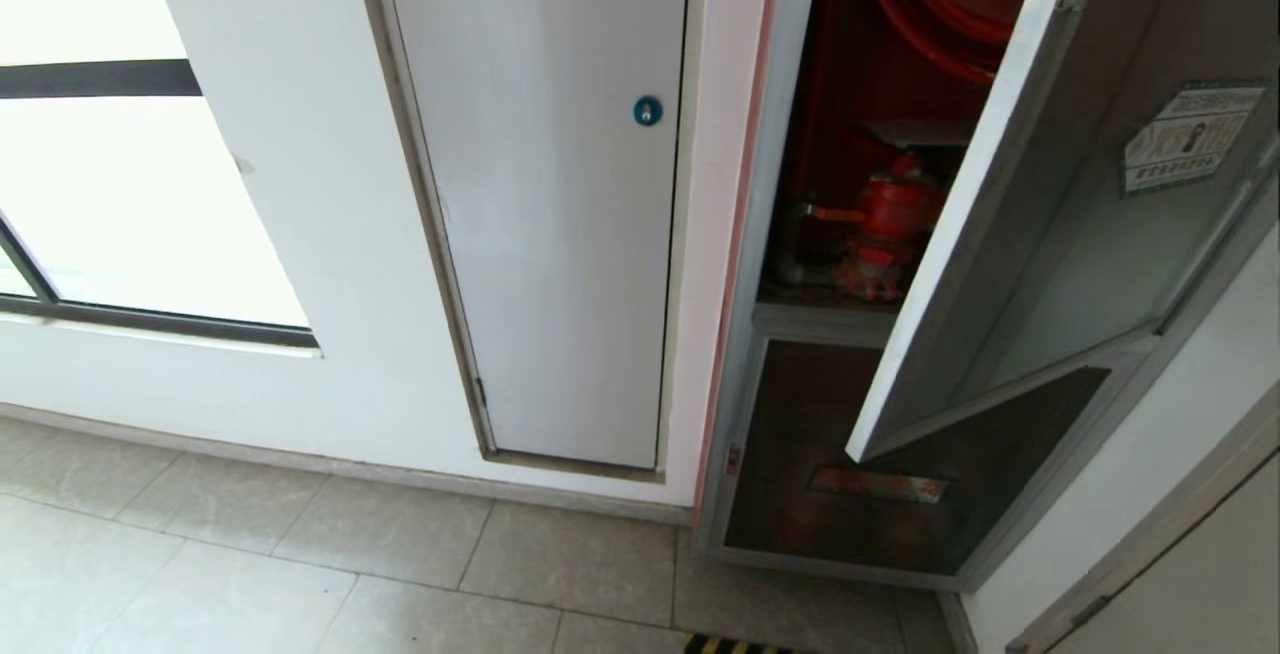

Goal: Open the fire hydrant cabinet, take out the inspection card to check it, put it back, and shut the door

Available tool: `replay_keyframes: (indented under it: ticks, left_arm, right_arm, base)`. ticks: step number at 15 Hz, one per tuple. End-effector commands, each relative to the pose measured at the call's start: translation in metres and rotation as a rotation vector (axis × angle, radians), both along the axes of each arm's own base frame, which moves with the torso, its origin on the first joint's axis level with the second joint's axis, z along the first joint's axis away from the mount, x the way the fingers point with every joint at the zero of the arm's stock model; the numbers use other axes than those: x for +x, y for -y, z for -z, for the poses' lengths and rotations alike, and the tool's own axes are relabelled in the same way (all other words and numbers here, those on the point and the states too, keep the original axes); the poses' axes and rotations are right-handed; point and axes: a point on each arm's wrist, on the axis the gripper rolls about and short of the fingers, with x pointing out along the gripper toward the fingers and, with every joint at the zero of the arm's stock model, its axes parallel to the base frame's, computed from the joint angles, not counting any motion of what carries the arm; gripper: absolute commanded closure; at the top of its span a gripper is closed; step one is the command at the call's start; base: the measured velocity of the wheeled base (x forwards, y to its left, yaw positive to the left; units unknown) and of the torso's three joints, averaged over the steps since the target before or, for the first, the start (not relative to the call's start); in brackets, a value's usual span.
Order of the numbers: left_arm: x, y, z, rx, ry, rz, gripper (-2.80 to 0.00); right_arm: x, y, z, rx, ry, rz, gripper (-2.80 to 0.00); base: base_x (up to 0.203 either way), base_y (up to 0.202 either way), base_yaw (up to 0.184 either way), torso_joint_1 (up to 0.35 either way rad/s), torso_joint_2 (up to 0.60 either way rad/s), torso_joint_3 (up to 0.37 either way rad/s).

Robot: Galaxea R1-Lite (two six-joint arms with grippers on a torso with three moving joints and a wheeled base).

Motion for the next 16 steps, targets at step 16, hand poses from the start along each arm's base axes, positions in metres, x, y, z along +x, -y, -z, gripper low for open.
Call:
replay_keyframes:
  ticks: [16]
  left_arm:
    - [0.0001,0.0,-0.0001,0.002,-0.001,0.0,0.0]
  right_arm:
    - [0.0001,0.0,0.0,0.001,-0.002,0.001,0.0]
  base:
    - [-0.061,0.0,0.0,0.002,0.0,0.0]
